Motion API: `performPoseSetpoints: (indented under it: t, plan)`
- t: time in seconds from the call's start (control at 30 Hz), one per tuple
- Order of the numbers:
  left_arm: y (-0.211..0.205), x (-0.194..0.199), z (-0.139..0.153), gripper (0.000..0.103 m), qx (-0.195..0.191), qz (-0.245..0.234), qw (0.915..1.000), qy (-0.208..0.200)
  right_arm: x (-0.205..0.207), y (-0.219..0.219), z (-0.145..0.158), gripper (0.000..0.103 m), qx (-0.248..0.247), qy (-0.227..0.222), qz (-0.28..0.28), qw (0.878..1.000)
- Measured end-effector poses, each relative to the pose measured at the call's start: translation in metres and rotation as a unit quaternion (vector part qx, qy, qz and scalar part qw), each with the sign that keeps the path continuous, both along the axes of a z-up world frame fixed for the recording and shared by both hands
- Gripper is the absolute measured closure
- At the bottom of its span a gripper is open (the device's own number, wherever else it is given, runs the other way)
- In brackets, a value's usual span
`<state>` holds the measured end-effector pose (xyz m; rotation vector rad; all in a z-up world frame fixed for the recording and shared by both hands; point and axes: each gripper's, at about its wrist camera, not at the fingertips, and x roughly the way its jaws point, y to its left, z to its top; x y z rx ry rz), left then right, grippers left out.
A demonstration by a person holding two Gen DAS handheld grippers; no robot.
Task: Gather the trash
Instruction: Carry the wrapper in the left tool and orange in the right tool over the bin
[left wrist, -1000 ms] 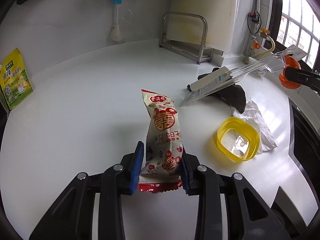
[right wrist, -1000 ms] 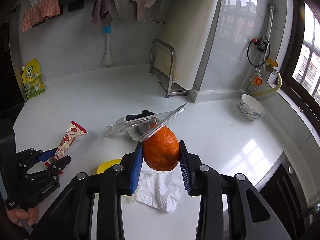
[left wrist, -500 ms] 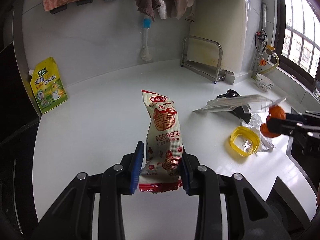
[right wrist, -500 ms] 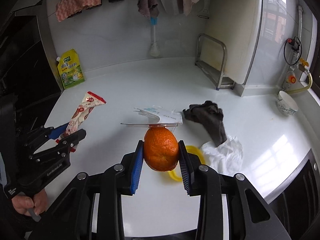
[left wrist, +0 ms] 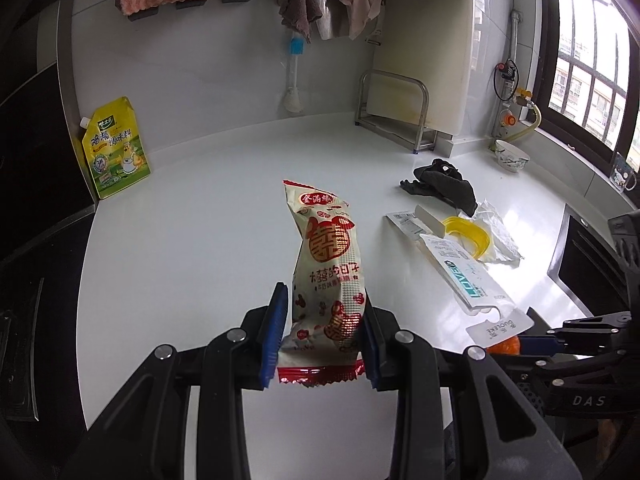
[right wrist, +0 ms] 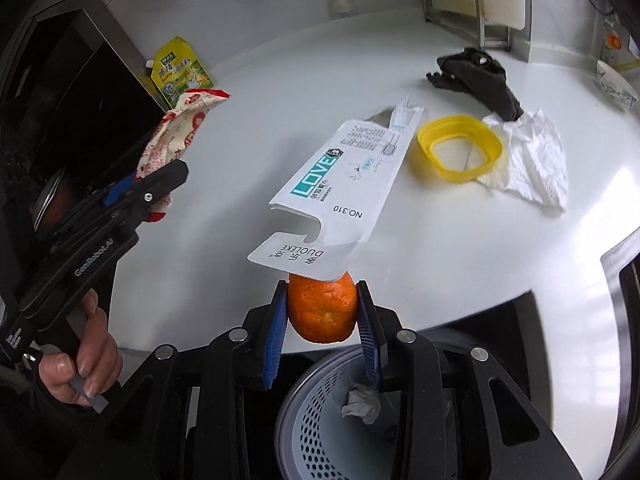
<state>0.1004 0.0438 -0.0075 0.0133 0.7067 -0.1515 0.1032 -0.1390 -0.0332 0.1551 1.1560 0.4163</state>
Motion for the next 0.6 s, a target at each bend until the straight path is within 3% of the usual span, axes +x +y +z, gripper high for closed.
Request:
performPoseSetpoints:
  t: [0.13,0.3,0.6]
  plan:
    - [0.003,-0.017,0.003,0.070,0.002,0.001,1.0000,-0.004,-0.006,0.009,-0.006,0.071,-0.014,0.007,0.015,1.000]
    - [0.004,-0.031,0.005,0.070,0.010,-0.002,0.9999,-0.007,-0.019,0.016,-0.019,0.071,-0.019,0.071,0.042,0.996]
    - [-0.004,-0.050,0.009,0.070,0.003,-0.012,0.9999,-0.010,-0.046,0.012,-0.031,0.072,-0.095,0.120,0.060,0.986]
